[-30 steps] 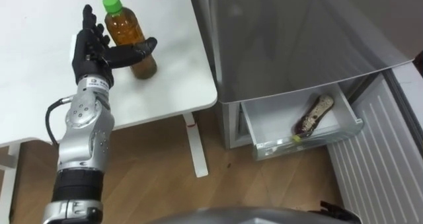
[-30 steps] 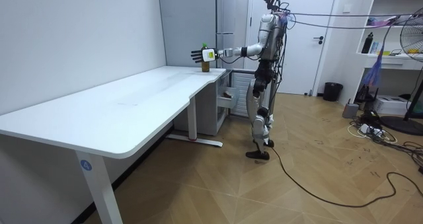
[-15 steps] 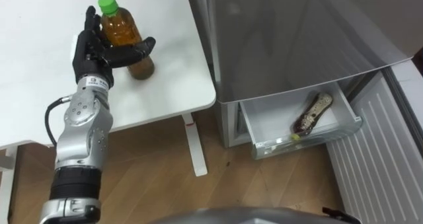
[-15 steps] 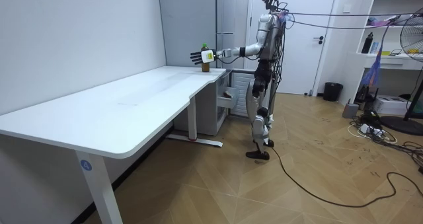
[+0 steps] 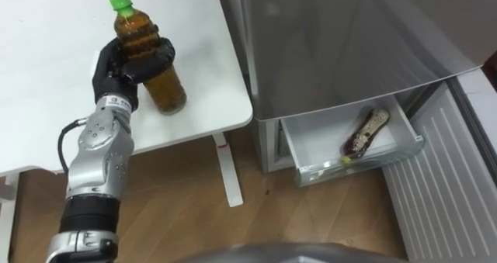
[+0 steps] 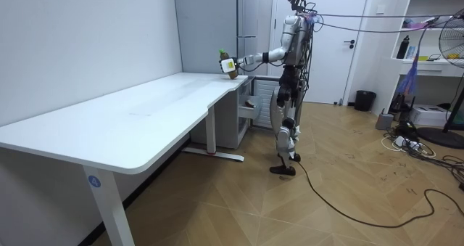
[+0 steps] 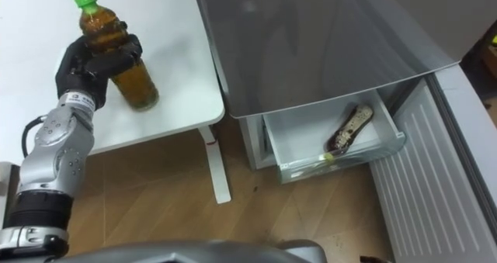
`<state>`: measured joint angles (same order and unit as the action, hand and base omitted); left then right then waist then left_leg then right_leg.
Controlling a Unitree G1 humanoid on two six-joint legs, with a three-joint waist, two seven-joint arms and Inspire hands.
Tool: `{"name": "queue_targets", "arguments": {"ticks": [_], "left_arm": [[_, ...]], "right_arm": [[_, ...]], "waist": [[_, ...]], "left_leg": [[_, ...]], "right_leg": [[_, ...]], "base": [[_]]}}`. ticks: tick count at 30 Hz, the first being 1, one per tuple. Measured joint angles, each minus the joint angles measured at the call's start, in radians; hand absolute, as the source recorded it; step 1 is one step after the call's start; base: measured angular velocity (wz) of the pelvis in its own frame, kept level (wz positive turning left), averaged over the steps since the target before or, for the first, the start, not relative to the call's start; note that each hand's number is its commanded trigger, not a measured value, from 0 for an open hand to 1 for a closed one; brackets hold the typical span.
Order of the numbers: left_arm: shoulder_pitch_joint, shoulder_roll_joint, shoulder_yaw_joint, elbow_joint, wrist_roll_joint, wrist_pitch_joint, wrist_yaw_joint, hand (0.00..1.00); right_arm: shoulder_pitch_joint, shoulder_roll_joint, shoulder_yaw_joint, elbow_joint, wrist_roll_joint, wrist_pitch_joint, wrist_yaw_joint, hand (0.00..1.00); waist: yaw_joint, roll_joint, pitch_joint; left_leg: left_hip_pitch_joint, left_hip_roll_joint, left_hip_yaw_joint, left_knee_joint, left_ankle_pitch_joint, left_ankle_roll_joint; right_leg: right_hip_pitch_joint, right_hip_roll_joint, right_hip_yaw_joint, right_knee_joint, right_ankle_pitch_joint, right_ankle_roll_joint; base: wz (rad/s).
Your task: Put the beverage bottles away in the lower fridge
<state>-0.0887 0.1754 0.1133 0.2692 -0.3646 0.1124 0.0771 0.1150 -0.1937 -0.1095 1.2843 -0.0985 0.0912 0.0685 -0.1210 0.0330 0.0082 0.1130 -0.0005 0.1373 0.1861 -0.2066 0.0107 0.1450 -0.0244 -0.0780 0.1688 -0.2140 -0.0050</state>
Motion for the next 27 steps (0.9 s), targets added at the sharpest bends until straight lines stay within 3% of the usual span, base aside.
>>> {"name": "queue_targets", "arguments": {"ticks": [10,13,15,20,27], "left_arm": [[0.0,0.003,0.0,0.001,0.007,0.008,0.0,0.98],[0.0,0.003,0.0,-0.017,0.016,0.013,0.0,0.97],[0.0,0.003,0.0,-0.039,0.024,0.017,0.002,0.96],[0.0,0.003,-0.016,-0.129,0.025,0.032,0.007,0.95],[0.022,0.001,-0.046,-0.259,0.054,0.041,-0.024,0.93]], "right_arm": [[-0.005,0.0,0.01,0.003,-0.061,0.033,0.009,0.0],[-0.006,0.002,0.011,0.004,-0.062,0.042,0.017,0.0],[-0.006,0.005,0.012,0.004,-0.062,0.042,0.018,0.0],[0.002,0.006,0.043,0.001,-0.057,0.057,0.018,0.0],[0.004,0.015,0.05,0.0,-0.07,0.079,0.041,0.0]], "waist": [[-0.009,-0.001,0.0004],[-0.01,-0.01,0.0023],[-0.009,-0.019,0.0041],[-0.003,-0.04,-0.0051],[0.014,-0.038,-0.0049]], "left_leg": [[0.0,0.0,0.001,0.001,0.0,0.0],[0.0,0.0,0.001,0.001,0.0,0.0],[-0.001,0.001,0.001,0.001,0.0,0.0],[-0.005,0.001,0.0,0.001,0.0,0.0],[-0.002,0.002,-0.003,0.001,0.0,0.0]], "right_leg": [[-0.002,0.001,0.012,0.002,0.0,0.0],[-0.003,0.002,0.016,0.002,0.0,0.0],[-0.003,0.002,0.016,0.002,0.0,0.0],[-0.005,0.001,0.009,0.001,0.0,0.0],[-0.001,0.0,-0.007,0.002,0.001,-0.001]], "base": [[0.0],[0.0],[0.0],[0.0],[0.02]]}}
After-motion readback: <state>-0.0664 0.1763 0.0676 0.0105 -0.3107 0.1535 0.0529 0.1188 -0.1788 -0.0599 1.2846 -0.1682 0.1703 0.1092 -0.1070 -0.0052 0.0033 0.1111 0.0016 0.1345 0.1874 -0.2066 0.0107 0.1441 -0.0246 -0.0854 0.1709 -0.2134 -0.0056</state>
